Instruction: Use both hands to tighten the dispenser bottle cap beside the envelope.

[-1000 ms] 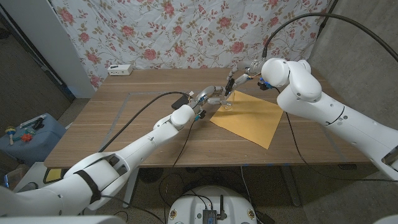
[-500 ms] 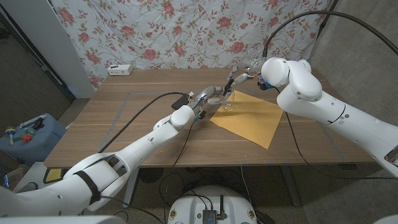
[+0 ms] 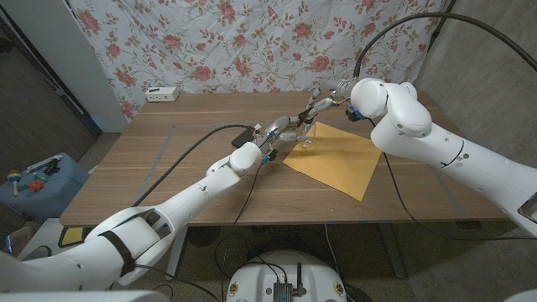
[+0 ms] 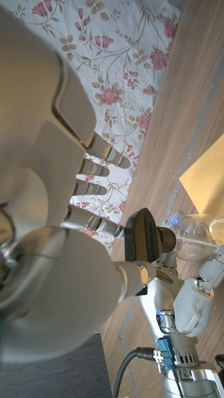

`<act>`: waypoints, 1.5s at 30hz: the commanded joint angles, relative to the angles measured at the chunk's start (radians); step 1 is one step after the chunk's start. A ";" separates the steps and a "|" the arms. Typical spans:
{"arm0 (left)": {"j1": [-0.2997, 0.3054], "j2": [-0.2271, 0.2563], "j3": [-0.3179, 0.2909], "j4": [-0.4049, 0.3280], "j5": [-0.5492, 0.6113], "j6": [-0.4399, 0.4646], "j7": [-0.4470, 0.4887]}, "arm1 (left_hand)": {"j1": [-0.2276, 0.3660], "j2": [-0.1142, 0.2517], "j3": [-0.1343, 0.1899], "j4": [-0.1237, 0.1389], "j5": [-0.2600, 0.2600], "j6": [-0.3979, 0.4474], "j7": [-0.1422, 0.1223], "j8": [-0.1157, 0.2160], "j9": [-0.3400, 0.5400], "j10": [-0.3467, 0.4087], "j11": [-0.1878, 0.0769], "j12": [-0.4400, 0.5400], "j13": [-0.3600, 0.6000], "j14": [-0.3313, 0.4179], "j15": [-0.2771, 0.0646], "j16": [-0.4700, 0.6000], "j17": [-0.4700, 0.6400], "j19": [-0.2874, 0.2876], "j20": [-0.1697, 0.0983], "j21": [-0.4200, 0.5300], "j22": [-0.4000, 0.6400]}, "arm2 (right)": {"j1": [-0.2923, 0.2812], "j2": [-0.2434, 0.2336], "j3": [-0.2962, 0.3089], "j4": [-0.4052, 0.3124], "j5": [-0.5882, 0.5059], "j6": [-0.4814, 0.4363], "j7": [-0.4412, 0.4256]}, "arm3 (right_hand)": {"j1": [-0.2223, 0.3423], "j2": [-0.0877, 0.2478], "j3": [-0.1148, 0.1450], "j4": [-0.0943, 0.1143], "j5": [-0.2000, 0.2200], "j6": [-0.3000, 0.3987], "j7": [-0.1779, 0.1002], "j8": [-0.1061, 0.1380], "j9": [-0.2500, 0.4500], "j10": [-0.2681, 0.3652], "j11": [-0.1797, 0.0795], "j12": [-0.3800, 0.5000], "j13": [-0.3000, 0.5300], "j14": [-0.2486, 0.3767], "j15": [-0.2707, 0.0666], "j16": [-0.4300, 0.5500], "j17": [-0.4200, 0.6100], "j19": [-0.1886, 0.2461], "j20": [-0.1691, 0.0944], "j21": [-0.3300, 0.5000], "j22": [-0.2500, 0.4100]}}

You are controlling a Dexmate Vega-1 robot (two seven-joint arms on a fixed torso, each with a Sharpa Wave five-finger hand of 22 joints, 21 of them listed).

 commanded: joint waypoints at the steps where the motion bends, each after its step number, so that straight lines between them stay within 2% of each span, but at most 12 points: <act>1: 0.004 -0.001 -0.003 0.001 -0.002 0.002 0.003 | -0.103 0.125 0.094 0.089 0.007 0.152 0.036 0.004 0.002 0.077 -0.019 0.005 0.237 0.014 -0.082 0.003 0.004 0.009 -0.059 -0.002 0.002 | 0.058 0.013 -0.064 0.019 0.006 -0.073 0.011 | -0.032 0.002 -0.014 0.013 -0.006 -0.012 0.010 -0.007 0.000 0.006 0.005 0.001 0.001 0.011 0.007 0.010 0.005 0.009 0.003 0.007 0.003; 3: 0.003 -0.001 -0.003 0.002 -0.002 0.002 0.003 | -0.103 0.125 0.094 0.089 0.007 0.151 0.036 0.004 0.002 0.076 -0.018 0.004 0.237 0.014 -0.082 0.003 0.003 0.009 -0.059 -0.002 0.002 | 0.065 0.014 -0.073 0.018 0.003 -0.082 0.008 | -0.051 0.000 -0.022 0.019 -0.009 -0.021 0.041 -0.013 -0.002 0.008 0.008 0.000 0.001 0.012 0.006 0.010 0.005 0.010 0.004 0.006 0.003; 5: 0.003 -0.001 -0.002 0.002 -0.002 0.002 0.003 | -0.102 0.125 0.095 0.089 0.007 0.152 0.036 0.004 0.002 0.076 -0.018 0.004 0.237 0.013 -0.082 0.003 0.003 0.009 -0.059 -0.002 0.002 | 0.071 0.013 -0.084 0.017 -0.004 -0.088 0.003 | -0.065 0.000 -0.027 0.025 -0.011 -0.021 0.056 -0.016 -0.003 0.015 0.019 0.001 0.001 0.016 0.008 0.011 0.005 0.010 0.004 0.006 0.004; 8: 0.002 -0.002 -0.002 0.004 -0.001 0.001 0.003 | -0.102 0.125 0.095 0.088 0.007 0.151 0.036 0.004 0.002 0.076 -0.016 0.004 0.237 0.013 -0.082 0.003 0.004 0.009 -0.058 -0.002 0.002 | 0.098 0.015 -0.127 0.015 -0.044 -0.115 0.019 | -0.073 0.001 -0.030 0.028 -0.012 -0.016 0.066 -0.015 -0.004 0.021 0.020 0.002 0.001 0.018 0.009 0.012 0.005 0.014 0.006 0.007 0.004; 13: 0.000 -0.004 -0.001 0.008 -0.002 -0.001 0.003 | -0.103 0.125 0.095 0.088 0.007 0.152 0.036 0.004 0.002 0.078 -0.019 0.005 0.237 0.013 -0.081 0.003 0.003 0.009 -0.058 -0.002 0.002 | 0.107 0.016 -0.147 0.011 -0.067 -0.137 0.021 | -0.095 -0.004 -0.040 0.035 -0.015 0.000 0.084 -0.013 -0.006 0.042 0.026 0.007 0.001 0.026 0.010 0.013 0.005 0.018 0.007 0.007 0.004; 20: 0.002 -0.004 -0.001 0.004 -0.001 0.003 0.005 | -0.102 0.125 0.095 0.088 0.007 0.152 0.037 0.004 0.002 0.080 -0.017 0.006 0.238 0.013 -0.081 0.003 0.004 0.009 -0.058 -0.002 0.002 | 0.134 0.026 -0.205 0.013 -0.147 -0.180 0.041 | -0.129 -0.011 -0.056 0.045 -0.017 0.055 0.096 0.002 -0.009 0.084 0.030 0.017 0.001 0.053 0.008 0.021 0.005 0.036 0.005 0.011 0.004; 24: 0.003 -0.003 -0.001 0.002 -0.001 0.004 0.006 | -0.102 0.125 0.095 0.088 0.007 0.153 0.037 0.004 0.002 0.079 -0.019 0.006 0.238 0.013 -0.080 0.003 0.004 0.009 -0.057 -0.002 0.002 | 0.144 0.037 -0.227 0.021 -0.192 -0.195 0.058 | -0.147 -0.015 -0.064 0.048 -0.017 0.117 0.107 0.021 -0.012 0.119 0.025 0.023 0.001 0.079 -0.002 0.026 0.003 0.052 0.002 0.013 0.004; 32: 0.005 -0.002 -0.002 -0.001 -0.001 0.005 0.006 | -0.101 0.125 0.095 0.087 0.007 0.154 0.035 0.004 0.002 0.078 -0.017 0.005 0.239 0.013 -0.081 0.004 0.004 0.009 -0.057 -0.002 0.002 | 0.147 0.059 -0.250 0.042 -0.277 -0.197 0.092 | -0.162 -0.015 -0.070 0.045 -0.012 0.237 0.106 0.057 -0.018 0.190 0.013 0.033 -0.001 0.134 -0.021 0.036 -0.001 0.079 -0.006 0.014 0.003; 33: 0.005 -0.002 -0.001 -0.002 -0.001 0.006 0.006 | -0.101 0.125 0.095 0.087 0.007 0.153 0.036 0.003 0.002 0.078 -0.017 0.005 0.239 0.013 -0.081 0.004 0.004 0.009 -0.057 -0.002 0.002 | 0.144 0.062 -0.248 0.044 -0.286 -0.196 0.094 | -0.163 -0.015 -0.070 0.044 -0.011 0.245 0.106 0.058 -0.019 0.202 0.006 0.035 -0.001 0.142 -0.027 0.037 -0.001 0.083 -0.007 0.014 0.003; 37: 0.004 -0.002 -0.001 0.000 -0.001 0.004 0.007 | -0.101 0.126 0.095 0.087 0.007 0.153 0.038 0.003 0.002 0.080 -0.017 0.006 0.239 0.014 -0.080 0.004 0.004 0.009 -0.057 -0.002 0.002 | 0.138 0.073 -0.250 0.057 -0.333 -0.188 0.120 | -0.167 -0.014 -0.071 0.045 -0.010 0.271 0.110 0.064 -0.021 0.219 0.010 0.036 -0.001 0.158 -0.037 0.040 -0.002 0.093 -0.007 0.015 0.003; 45: 0.004 -0.003 -0.001 0.001 -0.001 0.004 0.005 | -0.100 0.127 0.096 0.086 0.008 0.153 0.036 0.003 0.002 0.078 -0.018 0.005 0.239 0.014 -0.080 0.004 0.005 0.009 -0.056 -0.002 0.002 | 0.111 0.111 -0.242 0.098 -0.473 -0.167 0.192 | -0.168 -0.010 -0.069 0.042 -0.008 0.298 0.107 0.070 -0.024 0.243 0.001 0.038 -0.002 0.180 -0.046 0.044 -0.003 0.109 -0.008 0.017 0.003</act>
